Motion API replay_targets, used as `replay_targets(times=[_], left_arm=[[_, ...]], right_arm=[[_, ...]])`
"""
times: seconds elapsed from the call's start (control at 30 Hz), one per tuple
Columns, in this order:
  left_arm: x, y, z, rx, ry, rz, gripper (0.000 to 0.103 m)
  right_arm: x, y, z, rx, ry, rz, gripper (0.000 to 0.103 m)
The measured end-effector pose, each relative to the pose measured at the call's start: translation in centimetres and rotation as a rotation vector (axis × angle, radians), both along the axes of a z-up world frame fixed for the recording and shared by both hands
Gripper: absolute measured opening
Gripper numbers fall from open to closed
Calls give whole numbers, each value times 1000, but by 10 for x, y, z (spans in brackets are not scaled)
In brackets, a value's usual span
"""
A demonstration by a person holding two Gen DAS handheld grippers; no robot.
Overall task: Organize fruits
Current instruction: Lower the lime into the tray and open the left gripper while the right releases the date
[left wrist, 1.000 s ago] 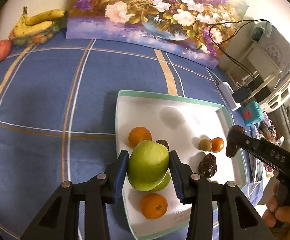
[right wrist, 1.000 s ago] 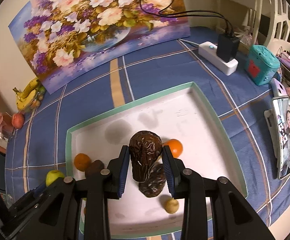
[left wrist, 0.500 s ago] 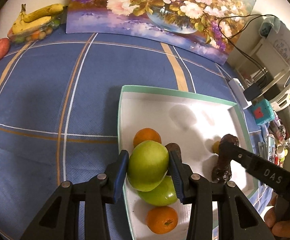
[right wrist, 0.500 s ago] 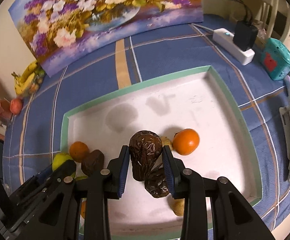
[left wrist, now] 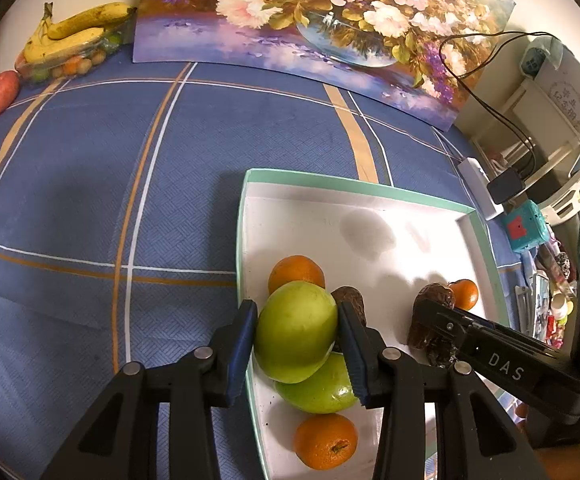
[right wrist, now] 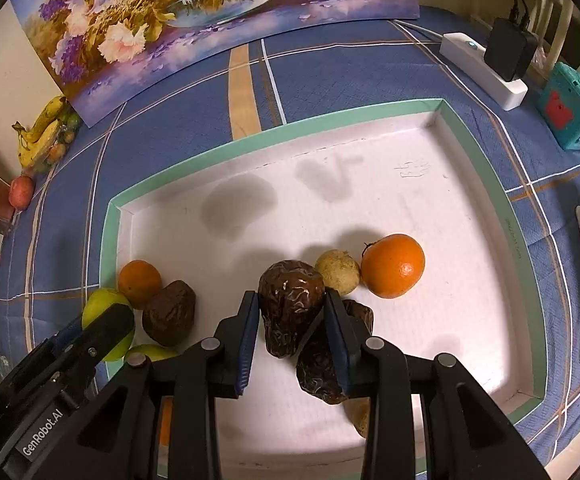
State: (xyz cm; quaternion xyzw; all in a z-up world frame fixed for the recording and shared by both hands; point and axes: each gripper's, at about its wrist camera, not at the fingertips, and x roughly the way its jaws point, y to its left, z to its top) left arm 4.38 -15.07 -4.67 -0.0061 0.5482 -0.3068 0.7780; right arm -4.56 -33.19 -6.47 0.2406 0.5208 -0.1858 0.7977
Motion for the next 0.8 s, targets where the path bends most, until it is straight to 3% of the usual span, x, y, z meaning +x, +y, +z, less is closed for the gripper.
replay_targets(times=[0.27, 0.43, 0.73, 0.8], left_arm=[[-1, 1, 3, 6, 4, -9, 45], [-5, 3, 8, 9, -3, -15, 54], [-6, 16, 23, -11, -15, 6, 55], [-6, 20, 25, -12, -16, 18, 60]], right_arm=[[-1, 0, 0, -1, 7, -2, 35], [-1, 1, 2, -7, 15, 2, 35], [-7, 7, 15, -26, 4, 5, 36], [-10, 9, 19, -32, -2, 9, 36]])
